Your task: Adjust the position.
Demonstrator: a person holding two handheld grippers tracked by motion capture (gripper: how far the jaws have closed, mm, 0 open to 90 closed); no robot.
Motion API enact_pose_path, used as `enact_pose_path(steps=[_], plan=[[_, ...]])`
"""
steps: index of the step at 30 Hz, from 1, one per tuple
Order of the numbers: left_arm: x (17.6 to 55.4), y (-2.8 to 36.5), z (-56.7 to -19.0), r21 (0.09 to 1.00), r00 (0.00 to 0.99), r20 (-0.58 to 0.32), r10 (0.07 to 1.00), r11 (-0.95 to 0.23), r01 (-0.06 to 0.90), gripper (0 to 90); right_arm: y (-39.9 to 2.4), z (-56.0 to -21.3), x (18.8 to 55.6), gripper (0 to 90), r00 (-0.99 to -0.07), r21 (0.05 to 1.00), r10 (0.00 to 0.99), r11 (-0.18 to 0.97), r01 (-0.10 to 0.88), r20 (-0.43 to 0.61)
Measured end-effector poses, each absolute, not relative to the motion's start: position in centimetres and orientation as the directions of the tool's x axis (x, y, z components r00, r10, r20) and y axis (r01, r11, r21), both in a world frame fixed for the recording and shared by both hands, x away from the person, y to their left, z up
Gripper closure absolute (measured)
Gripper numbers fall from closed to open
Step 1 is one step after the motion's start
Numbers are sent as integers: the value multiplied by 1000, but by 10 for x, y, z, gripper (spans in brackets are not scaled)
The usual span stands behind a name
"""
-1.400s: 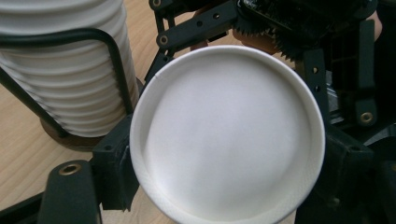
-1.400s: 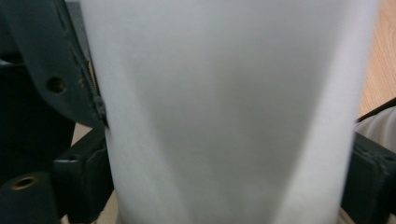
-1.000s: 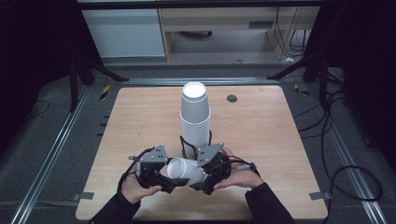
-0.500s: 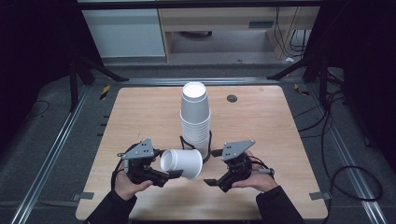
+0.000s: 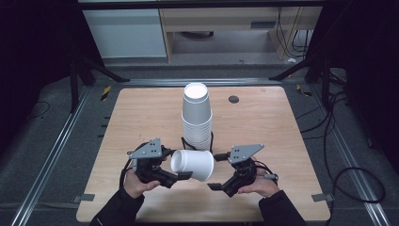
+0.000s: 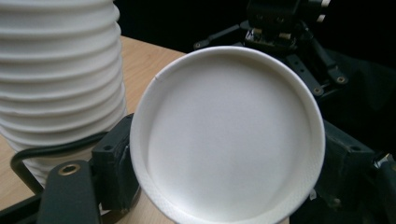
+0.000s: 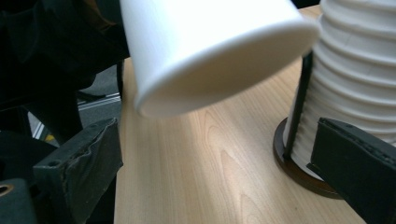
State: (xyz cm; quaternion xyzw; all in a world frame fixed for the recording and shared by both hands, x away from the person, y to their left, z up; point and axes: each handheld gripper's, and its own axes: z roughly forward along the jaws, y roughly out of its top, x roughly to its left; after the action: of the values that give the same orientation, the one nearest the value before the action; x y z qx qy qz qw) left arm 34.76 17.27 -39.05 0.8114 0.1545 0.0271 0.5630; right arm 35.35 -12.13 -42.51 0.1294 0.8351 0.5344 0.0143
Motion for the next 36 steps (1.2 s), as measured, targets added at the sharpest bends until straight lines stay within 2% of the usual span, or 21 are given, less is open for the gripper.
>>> enact_pose_path(steps=[23, 36], plan=[[344, 161, -402, 920, 961, -158, 225, -320, 227, 214, -96, -434, 365, 21, -981, 904, 131, 385, 183, 143], [345, 162, -403, 916, 962, -157, 222, -330, 226, 215, -91, -434, 366, 76, -985, 906, 106, 389, 166, 135]])
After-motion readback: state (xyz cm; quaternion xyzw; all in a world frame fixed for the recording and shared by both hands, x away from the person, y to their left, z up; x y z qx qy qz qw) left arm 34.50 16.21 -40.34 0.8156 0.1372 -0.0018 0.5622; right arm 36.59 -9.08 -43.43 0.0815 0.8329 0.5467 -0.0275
